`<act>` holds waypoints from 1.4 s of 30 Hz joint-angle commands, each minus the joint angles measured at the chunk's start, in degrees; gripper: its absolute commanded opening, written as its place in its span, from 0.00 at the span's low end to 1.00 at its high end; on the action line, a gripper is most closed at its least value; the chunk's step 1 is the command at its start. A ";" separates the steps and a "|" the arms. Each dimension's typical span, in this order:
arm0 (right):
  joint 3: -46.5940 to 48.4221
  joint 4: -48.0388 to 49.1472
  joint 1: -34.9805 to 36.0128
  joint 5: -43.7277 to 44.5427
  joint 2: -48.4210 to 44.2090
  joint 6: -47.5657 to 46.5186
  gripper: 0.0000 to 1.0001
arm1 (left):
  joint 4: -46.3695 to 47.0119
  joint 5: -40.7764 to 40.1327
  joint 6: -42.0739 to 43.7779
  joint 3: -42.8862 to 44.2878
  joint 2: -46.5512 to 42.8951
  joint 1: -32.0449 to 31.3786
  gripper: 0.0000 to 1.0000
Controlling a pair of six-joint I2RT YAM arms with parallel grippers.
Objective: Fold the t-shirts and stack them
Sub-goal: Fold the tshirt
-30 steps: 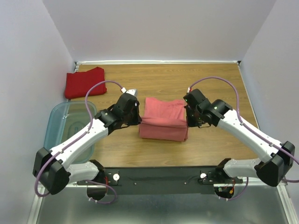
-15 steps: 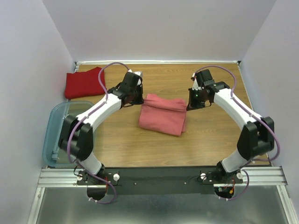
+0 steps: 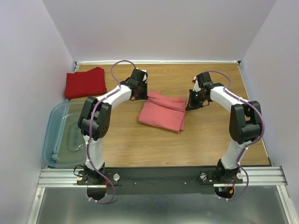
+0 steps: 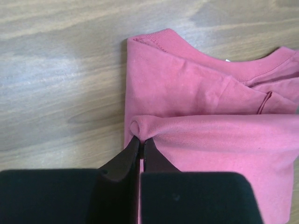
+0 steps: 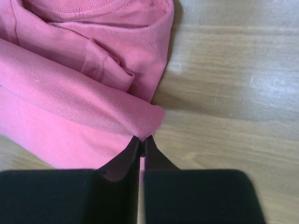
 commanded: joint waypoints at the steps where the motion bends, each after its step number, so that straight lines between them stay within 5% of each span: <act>1: 1.27 0.88 -1.31 2.35 1.73 -0.62 0.15 | 4.27 -4.49 0.47 -1.41 -0.57 2.27 0.17; 4: 0.93 2.20 -1.31 1.91 -0.11 -1.06 0.37 | 5.85 -4.40 -0.14 -3.07 -2.32 2.36 0.55; 7: -0.30 4.13 -0.96 2.78 -5.54 -1.24 0.46 | 7.17 -4.40 -1.28 -5.80 -7.33 2.27 0.71; 10: -3.37 7.37 -0.61 3.23 -10.47 -1.07 0.47 | 8.57 -7.04 -2.60 -10.10 -13.92 2.19 0.73; 13: -8.64 13.35 -0.52 -4.31 -16.37 -0.63 0.43 | 10.42 -6.86 -3.74 -15.11 -19.81 1.14 0.71; 17: -13.57 20.38 -0.61 -17.67 -18.05 0.60 0.35 | 14.36 -3.20 -4.36 -22.13 -23.86 -1.77 0.50; 24: -16.04 33.21 -0.61 -30.50 -8.92 4.90 0.28 | 24.91 5.69 -5.15 -19.19 -15.18 -2.47 0.29; 36: -13.93 65.88 -8.77 -37.99 15.67 24.83 0.29 | 26.77 8.69 -7.25 -2.47 10.57 3.14 0.18; 42: -11.03 70.49 -11.41 -39.57 22.73 32.32 0.35 | 28.70 13.00 -9.72 -2.90 13.84 5.35 0.17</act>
